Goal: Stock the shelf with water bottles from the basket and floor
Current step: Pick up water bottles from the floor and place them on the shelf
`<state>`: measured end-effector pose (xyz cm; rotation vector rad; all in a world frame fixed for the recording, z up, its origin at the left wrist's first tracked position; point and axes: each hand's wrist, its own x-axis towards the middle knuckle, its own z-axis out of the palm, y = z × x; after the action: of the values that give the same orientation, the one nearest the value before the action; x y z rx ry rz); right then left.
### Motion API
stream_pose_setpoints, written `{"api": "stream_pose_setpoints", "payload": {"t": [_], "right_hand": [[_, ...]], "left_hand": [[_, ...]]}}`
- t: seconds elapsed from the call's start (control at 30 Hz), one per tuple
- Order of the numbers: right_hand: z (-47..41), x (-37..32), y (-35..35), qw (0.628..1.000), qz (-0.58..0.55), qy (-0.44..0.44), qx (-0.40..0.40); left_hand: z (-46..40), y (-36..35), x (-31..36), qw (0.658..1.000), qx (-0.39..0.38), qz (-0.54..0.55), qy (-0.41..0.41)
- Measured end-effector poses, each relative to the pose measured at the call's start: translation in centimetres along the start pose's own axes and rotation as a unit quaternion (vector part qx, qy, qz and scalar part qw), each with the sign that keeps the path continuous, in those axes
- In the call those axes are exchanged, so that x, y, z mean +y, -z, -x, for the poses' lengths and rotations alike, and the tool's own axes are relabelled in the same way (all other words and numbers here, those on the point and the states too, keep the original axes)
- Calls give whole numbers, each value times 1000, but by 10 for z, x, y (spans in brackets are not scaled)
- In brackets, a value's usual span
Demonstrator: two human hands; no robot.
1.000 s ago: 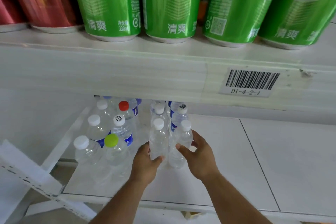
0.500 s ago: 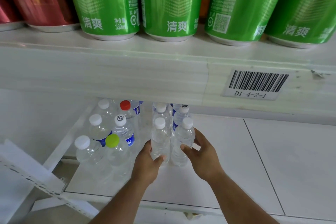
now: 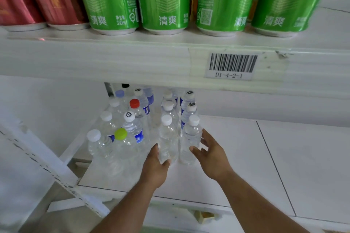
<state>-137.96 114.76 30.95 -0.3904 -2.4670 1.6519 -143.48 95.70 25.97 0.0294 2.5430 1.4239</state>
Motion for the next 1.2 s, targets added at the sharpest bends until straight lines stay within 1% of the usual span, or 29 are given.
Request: {"api": "stream_pose_setpoints", "payload": {"t": [0.07, 0.13, 0.2, 0.23, 0.3, 0.4, 0.5, 0.6, 0.77, 1.0, 1.2], "right_hand": [[10, 0, -3, 999, 18, -45, 17], [25, 2, -8, 994, 72, -73, 34], [47, 3, -17, 987, 120, -95, 51], [59, 3, -22, 983, 135, -106, 59], [85, 3, -31, 974, 182, -117, 66], [121, 2, -37, 938, 326, -112, 33], [159, 4, -31, 907, 401, -127, 23], [200, 12, -22, 888, 434, -149, 32], [262, 32, 2, 870, 443, -211, 53], [357, 79, 44, 867, 379, -313, 88], [453, 130, 100, 861, 328, -375, 106]], "left_hand": [[12, 2, -3, 1000, -4, -23, 9], [26, 4, -8, 999, -23, -46, -2], [41, 11, -14, 994, -61, -88, -20], [48, 15, -17, 987, -86, -127, -36], [59, 23, -20, 962, -131, -224, -82], [77, 29, -15, 911, -174, -340, -158], [99, 24, -4, 868, -204, -394, -224], [127, 6, 8, 839, -233, -410, -269], [176, -35, 16, 795, -273, -424, -337], [250, -108, 21, 730, -359, -458, -359], [339, -191, 28, 669, -411, -494, -373]]}}
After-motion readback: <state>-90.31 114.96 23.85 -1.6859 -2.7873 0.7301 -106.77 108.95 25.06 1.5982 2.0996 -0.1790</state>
